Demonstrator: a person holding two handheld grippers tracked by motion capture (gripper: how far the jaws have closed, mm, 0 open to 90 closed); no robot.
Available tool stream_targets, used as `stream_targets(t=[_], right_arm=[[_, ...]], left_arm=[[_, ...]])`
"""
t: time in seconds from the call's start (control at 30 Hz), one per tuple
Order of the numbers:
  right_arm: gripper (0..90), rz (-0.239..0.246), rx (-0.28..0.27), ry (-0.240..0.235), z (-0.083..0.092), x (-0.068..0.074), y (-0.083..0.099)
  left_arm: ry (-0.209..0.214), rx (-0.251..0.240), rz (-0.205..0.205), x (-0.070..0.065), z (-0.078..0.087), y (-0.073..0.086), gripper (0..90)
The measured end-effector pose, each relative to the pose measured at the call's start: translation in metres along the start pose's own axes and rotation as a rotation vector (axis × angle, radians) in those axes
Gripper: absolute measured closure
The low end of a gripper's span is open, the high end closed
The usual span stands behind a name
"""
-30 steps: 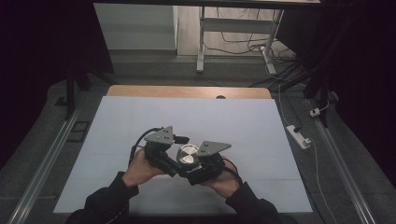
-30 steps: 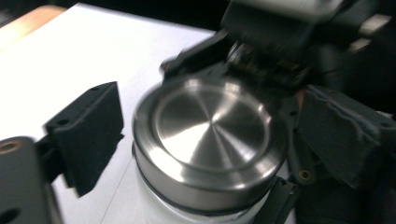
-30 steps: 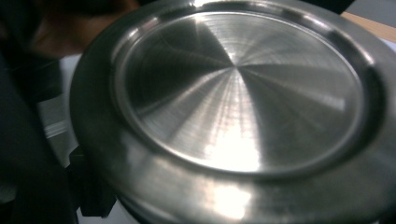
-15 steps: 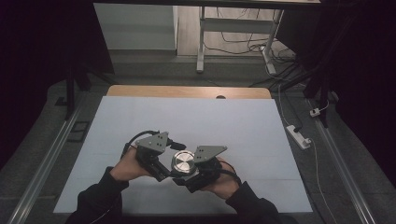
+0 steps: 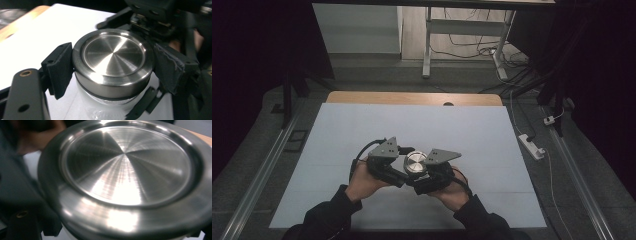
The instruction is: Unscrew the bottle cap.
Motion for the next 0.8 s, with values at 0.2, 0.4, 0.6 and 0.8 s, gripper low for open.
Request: stream_targets(t=[0.2, 0.4, 0.6, 0.8], right_arm=[[14.1, -0.025, -0.007, 0.024, 0.001, -0.002, -0.001], [14.1, -0.001, -0.039, -0.048, 0.005, 0.002, -0.005], [14.1, 0.049, -0.013, -0.108, -0.001, 0.012, -0.003], [14.1, 0.094, 0.000, -0.171, -0.003, 0.027, -0.004]], left_arm=[[0.016, -0.010, -0.010, 0.000, 0.003, -0.003, 19.9], [0.130, -0.085, -0.014, 0.008, 0.021, -0.007, 10.1], [0.158, -0.053, -0.093, 0.008, 0.034, -0.009, 11.0], [0.276, -0.035, -0.152, 0.002, 0.036, -0.005, 10.4]])
Point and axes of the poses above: each handheld gripper's, and its own axes: z roughly backward along the jaws, y roughly out of its underside, x roughly to its left, the point moved 4 cm from there along -z, roughly forward along the jaws, and after that the axes turned 4 degrees about -x, right-handed, at the moved point
